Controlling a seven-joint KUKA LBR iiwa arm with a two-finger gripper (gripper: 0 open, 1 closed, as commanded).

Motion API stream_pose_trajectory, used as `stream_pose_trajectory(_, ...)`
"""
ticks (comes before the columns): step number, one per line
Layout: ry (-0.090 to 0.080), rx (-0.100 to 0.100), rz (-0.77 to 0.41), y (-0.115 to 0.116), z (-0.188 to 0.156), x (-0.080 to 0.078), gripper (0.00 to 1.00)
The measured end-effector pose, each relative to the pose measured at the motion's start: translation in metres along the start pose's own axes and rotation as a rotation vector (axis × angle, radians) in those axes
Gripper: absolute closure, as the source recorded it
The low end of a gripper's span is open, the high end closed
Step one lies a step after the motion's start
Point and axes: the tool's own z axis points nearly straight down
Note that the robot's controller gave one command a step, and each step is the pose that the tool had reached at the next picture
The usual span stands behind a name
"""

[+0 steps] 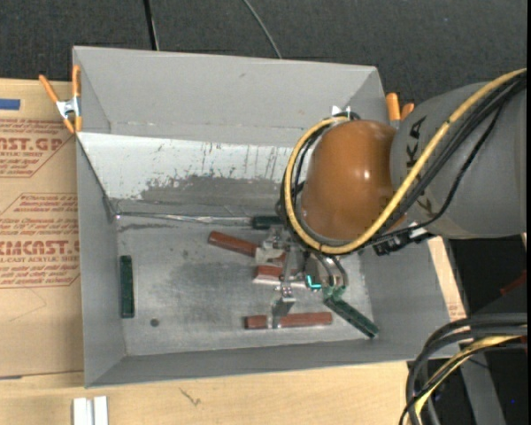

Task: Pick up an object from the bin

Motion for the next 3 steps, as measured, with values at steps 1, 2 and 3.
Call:
stream_pose_trajectory(1,-0.007,0.0,-0.074,-0.021,0.038,-0.006,0.0)
stream_pose_trajectory(2,-0.001,0.0,0.001,-0.025,0.078,0.008,0.0)
stream_pose_trajectory(3,-0.028,-0.003,-0.09,-0.055,0.092,-0.012,1.0)
